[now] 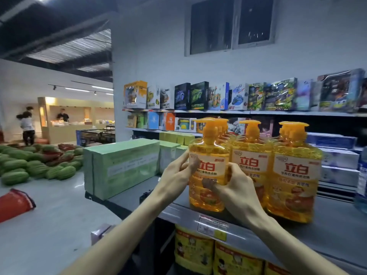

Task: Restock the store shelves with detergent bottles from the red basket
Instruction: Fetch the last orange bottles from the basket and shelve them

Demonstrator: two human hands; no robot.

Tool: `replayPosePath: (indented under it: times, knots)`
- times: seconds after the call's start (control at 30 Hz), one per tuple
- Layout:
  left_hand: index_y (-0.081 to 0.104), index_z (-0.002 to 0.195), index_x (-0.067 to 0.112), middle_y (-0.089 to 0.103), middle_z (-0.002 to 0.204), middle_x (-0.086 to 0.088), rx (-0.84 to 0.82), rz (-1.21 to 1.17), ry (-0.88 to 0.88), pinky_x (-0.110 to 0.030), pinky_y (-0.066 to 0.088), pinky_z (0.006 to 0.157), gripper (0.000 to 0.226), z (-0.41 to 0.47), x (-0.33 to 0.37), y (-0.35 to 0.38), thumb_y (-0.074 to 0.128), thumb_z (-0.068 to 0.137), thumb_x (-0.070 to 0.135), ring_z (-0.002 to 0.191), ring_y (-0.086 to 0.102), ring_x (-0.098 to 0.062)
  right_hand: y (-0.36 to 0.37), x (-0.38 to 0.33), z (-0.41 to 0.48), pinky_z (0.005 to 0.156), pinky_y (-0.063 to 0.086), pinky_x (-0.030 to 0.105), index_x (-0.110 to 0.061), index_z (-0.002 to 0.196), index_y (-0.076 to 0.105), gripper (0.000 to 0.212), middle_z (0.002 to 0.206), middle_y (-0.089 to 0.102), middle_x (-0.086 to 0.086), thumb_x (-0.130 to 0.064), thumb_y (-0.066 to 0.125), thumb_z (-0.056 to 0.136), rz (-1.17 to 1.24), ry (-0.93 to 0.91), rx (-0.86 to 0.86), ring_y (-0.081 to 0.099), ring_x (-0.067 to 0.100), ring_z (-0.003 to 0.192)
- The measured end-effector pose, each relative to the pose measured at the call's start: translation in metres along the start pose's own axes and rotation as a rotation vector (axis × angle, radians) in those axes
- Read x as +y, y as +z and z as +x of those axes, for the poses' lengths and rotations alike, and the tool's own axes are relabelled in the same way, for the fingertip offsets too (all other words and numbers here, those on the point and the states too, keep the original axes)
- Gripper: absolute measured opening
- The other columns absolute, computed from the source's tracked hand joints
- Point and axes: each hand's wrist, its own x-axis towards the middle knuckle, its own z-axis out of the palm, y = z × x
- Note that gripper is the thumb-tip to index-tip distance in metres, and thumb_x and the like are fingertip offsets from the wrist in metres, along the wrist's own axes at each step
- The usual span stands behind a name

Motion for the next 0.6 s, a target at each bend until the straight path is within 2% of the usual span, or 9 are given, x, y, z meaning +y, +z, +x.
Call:
replayPosePath:
  times: [0.13,0.3,0.37,0.43,0.5,0.53,0.6]
  knots:
    - [0.048,0.151,0.051,0.078,0.122,0.006,-0.026,-0.022,0.038,-0.051,0.060,0.100,0.047,0.011,-0.021,-0.001,0.052,0.104,0.057,0.115,0.074,-0.014,0.005,0.003,0.002,0.072,0.059,0.013,-0.021,0.137,0.056,0.065,0.117,0.073,-0.014,-0.051,0.082,0.086,-0.024,0.036,0.009,0.071,-0.002,0.099]
    - [0.038,0.157,0.048,0.076,0.126,0.005,-0.075,-0.112,0.036,-0.038,0.063,0.094,0.059,0.014,-0.041,-0.002,0.058,0.102,0.048,0.115,0.073,-0.010,0.012,0.001,-0.009,0.074,0.055,0.007,-0.030,0.140,0.054,0.061,0.117,0.069,-0.022,-0.052,0.076,0.087,-0.038,0.030,0.037,0.065,-0.019,0.099]
    - [0.040,0.153,0.052,0.073,0.129,0.006,-0.111,-0.097,0.044,-0.031,0.063,0.090,0.057,0.013,-0.045,-0.005,0.061,0.100,0.051,0.114,0.073,-0.009,0.012,0.000,-0.013,0.078,0.056,0.008,-0.035,0.140,0.053,0.058,0.120,0.069,-0.023,-0.051,0.076,0.089,-0.057,0.018,0.050,0.065,-0.018,0.105]
    - [0.032,0.160,0.049,0.064,0.143,0.009,-0.170,-0.055,0.031,-0.036,0.061,0.097,0.076,0.014,-0.049,-0.008,0.067,0.093,0.065,0.120,0.070,-0.007,0.011,0.002,-0.018,0.085,0.059,0.013,-0.038,0.140,0.054,0.054,0.124,0.068,-0.024,-0.050,0.076,0.092,-0.105,0.013,0.067,0.066,-0.010,0.112]
    - [0.014,0.164,0.051,0.052,0.158,0.010,-0.241,-0.042,-0.022,-0.051,0.053,0.110,0.101,0.017,-0.054,-0.011,0.071,0.084,0.075,0.132,0.063,-0.010,0.012,0.003,-0.023,0.092,0.061,0.021,-0.034,0.141,0.056,0.053,0.125,0.068,-0.023,-0.049,0.074,0.093,-0.158,0.015,0.078,0.066,-0.003,0.115]
    - [0.012,0.164,0.050,0.052,0.159,0.010,-0.280,-0.056,-0.044,-0.054,0.050,0.113,0.104,0.020,-0.057,-0.011,0.072,0.083,0.075,0.135,0.061,-0.012,0.013,0.004,-0.025,0.094,0.062,0.025,-0.032,0.141,0.057,0.053,0.124,0.068,-0.022,-0.048,0.074,0.094,-0.165,0.023,0.076,0.067,-0.001,0.115]
    - [0.026,0.162,0.040,0.062,0.149,0.010,-0.354,-0.077,-0.051,-0.051,0.052,0.112,0.088,0.021,-0.059,-0.010,0.070,0.091,0.067,0.132,0.064,-0.013,0.015,0.004,-0.029,0.094,0.062,0.025,-0.030,0.142,0.057,0.051,0.121,0.070,-0.022,-0.044,0.073,0.096,-0.156,0.041,0.072,0.069,-0.001,0.112]
